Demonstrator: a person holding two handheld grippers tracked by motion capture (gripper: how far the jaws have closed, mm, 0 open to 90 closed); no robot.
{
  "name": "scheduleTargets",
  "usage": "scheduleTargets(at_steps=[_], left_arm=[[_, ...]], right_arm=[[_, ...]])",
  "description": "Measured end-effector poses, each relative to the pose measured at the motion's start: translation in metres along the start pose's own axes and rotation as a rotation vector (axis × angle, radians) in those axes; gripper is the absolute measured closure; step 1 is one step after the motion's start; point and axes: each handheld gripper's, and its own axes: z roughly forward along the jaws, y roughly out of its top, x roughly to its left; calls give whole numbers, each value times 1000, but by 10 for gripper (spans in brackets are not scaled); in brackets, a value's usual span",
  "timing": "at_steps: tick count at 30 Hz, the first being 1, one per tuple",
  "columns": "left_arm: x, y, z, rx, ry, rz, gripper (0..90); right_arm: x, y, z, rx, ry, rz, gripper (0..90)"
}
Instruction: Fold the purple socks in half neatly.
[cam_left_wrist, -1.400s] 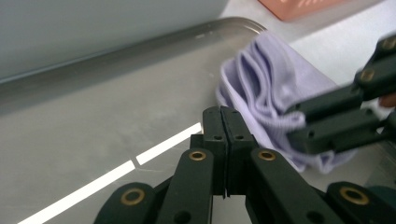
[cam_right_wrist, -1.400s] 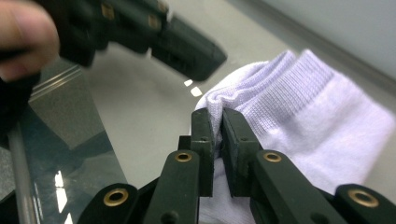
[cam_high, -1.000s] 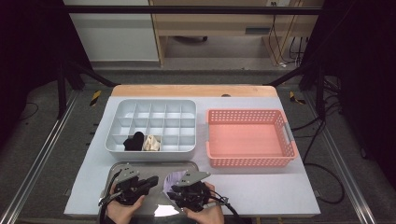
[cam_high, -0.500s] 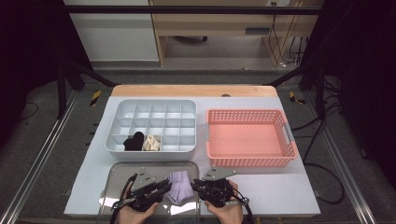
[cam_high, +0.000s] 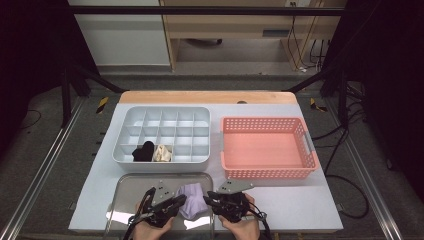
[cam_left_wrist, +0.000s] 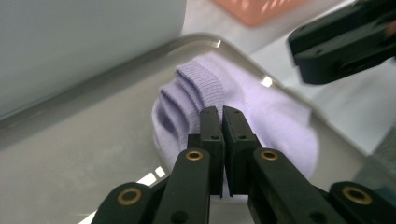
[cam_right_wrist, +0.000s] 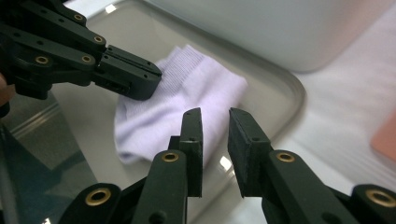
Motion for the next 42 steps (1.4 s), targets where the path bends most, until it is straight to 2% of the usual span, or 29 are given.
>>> scheduleTargets(at_steps=[2,6,13,16,18,20,22,24,28,33,35,38,42], left_arm=[[2,2,-6,-16,-22,-20,870],[8,0,-9,-1,-19,-30,870],[13,-13,-4,67,19,-18,868],[13,-14,-5,60,25,-20,852],[13,-12,-7,31,32,-12,799],[12,-12,-10,15,64,6,730],[13,-12,-9,18,91,6,658],[15,-14,-6,39,98,-5,625],[17,-18,-2,66,83,-29,584],[22,-21,2,67,53,-67,585],[23,-19,5,54,37,-79,589],[22,-16,14,31,16,-84,594],[18,-9,19,18,12,-63,585]], right_arm=[[3,3,2,-16,17,0,764],[11,4,14,-6,54,-9,784],[14,-8,33,67,40,-19,813],[14,-8,33,62,43,-15,790],[13,-6,29,38,39,-6,757],[12,-4,25,28,30,4,721],[10,-4,24,29,21,22,680],[9,-6,27,44,19,24,663],[12,-10,34,87,18,28,675],[12,-10,35,95,57,60,821],[10,-9,33,102,59,78,845],[5,-7,26,80,25,84,848],[-3,-7,20,77,-10,89,840]])
